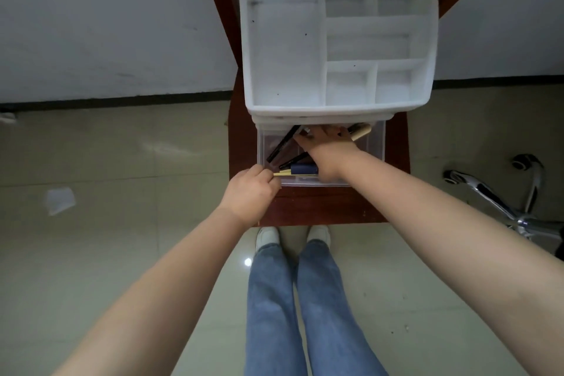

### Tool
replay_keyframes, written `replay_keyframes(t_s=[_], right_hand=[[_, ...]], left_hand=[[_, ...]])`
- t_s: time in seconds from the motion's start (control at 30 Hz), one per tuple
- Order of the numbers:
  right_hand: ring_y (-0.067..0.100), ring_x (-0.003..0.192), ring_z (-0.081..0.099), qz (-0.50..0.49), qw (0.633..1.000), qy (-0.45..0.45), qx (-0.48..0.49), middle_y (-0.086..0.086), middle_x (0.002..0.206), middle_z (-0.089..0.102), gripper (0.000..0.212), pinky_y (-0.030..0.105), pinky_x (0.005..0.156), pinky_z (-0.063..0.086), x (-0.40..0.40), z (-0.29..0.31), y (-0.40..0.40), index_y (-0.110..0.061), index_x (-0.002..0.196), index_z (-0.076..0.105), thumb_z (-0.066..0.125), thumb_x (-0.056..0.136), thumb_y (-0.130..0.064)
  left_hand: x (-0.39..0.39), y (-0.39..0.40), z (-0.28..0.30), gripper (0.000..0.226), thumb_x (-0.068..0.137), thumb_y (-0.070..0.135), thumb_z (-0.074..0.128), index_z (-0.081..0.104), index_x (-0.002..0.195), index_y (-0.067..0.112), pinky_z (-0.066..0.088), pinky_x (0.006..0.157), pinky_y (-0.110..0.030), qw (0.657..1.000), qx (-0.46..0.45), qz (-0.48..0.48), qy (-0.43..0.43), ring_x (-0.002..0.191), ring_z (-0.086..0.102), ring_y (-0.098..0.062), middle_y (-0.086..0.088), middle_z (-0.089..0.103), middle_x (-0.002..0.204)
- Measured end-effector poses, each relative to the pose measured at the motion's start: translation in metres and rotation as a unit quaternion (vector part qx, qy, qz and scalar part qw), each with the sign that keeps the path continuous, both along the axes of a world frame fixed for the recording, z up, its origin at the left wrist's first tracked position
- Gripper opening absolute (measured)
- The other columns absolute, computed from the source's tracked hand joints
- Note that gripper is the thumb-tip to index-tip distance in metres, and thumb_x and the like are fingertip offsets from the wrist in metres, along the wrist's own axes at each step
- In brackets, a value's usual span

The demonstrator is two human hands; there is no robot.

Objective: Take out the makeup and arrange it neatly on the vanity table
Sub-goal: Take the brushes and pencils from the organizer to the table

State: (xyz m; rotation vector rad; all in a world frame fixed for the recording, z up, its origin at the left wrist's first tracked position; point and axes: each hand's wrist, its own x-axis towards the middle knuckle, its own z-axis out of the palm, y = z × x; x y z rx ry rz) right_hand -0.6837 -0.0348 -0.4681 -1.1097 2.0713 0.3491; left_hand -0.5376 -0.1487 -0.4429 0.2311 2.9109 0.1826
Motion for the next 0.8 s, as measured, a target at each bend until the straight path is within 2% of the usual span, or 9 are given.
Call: replay_keyframes(t_s=[0.07,0.13,0.23,0.33,0.43,0.53,0.7,0.8], right_hand=[[0.035,0.139,0.013,0.013,1.0,0.006,0.004,0.006,0.152,0.009,0.076,0.055,0.111,0.019,-0.002,-0.001,-0.005,-0.03,0.142,0.017,0.058,0.079,-0.022],[0.035,0.137,0.018,0.043,0.998,0.046,-0.018,0.006,0.149,0.017,0.068,0.055,0.109,0.022,-0.004,-0.002,-0.005,-0.029,0.14,0.025,0.058,0.081,-0.022],[0.038,0.133,0.024,0.081,0.991,0.102,-0.038,0.009,0.146,0.024,0.065,0.054,0.107,0.025,-0.005,-0.007,0.002,-0.026,0.139,0.027,0.059,0.083,-0.02],[0.035,0.128,0.033,0.066,0.986,0.128,-0.078,0.009,0.138,0.038,0.055,0.05,0.107,0.024,-0.003,-0.014,0.01,-0.021,0.134,0.036,0.057,0.084,-0.015],[0.032,0.119,0.041,0.025,0.985,0.126,-0.118,0.007,0.125,0.052,0.04,0.045,0.102,0.026,-0.001,-0.019,0.013,-0.017,0.123,0.049,0.057,0.084,-0.015],[0.031,0.112,0.044,0.005,0.979,0.129,-0.155,0.008,0.115,0.059,0.031,0.041,0.097,0.026,0.002,-0.02,0.017,-0.012,0.112,0.056,0.059,0.082,-0.015],[0.032,0.113,0.041,-0.034,0.975,0.09,-0.202,0.012,0.113,0.06,0.033,0.038,0.089,0.029,0.006,-0.015,0.028,-0.005,0.106,0.059,0.06,0.073,-0.004],[0.031,0.116,0.04,-0.062,0.976,0.058,-0.202,0.013,0.116,0.057,0.035,0.041,0.091,0.034,0.008,-0.012,0.031,-0.005,0.108,0.058,0.06,0.073,-0.002]], left_hand=[[-0.001,0.0,0.003,0.033,0.029,0.0,0.082,0.068,0.057,0.01,0.041,0.04,-0.017,1.0,0.005,0.009,-0.008,0.049,0.06,-0.02,-0.002,0.06,0.052],[-0.001,0.0,0.003,0.033,0.028,0.001,0.083,0.068,0.056,0.01,0.041,0.04,-0.017,1.0,0.004,0.01,-0.011,0.049,0.06,-0.019,-0.001,0.06,0.052],[-0.002,-0.001,0.004,0.033,0.026,0.002,0.082,0.066,0.054,0.012,0.04,0.039,-0.016,1.0,-0.001,0.013,-0.01,0.048,0.059,-0.017,0.0,0.059,0.051],[-0.002,0.0,0.003,0.035,0.023,0.001,0.081,0.065,0.053,0.012,0.039,0.039,-0.016,1.0,0.005,0.017,0.001,0.047,0.059,-0.018,0.0,0.058,0.05],[-0.002,-0.001,0.002,0.036,0.022,0.0,0.08,0.065,0.052,0.012,0.039,0.038,-0.016,1.0,0.004,0.013,0.008,0.047,0.058,-0.018,0.0,0.058,0.05],[-0.002,-0.002,0.001,0.035,0.022,0.0,0.079,0.064,0.052,0.011,0.038,0.038,-0.017,1.0,0.007,0.014,0.016,0.047,0.058,-0.018,-0.001,0.058,0.05],[-0.002,-0.002,-0.001,0.036,0.022,0.0,0.078,0.064,0.053,0.011,0.039,0.038,-0.016,1.0,0.015,0.012,0.008,0.048,0.059,-0.019,0.0,0.058,0.051],[-0.001,-0.003,-0.005,0.036,0.022,-0.001,0.078,0.066,0.055,0.011,0.04,0.04,-0.015,1.0,0.022,0.019,0.011,0.048,0.059,-0.019,-0.001,0.059,0.051]])
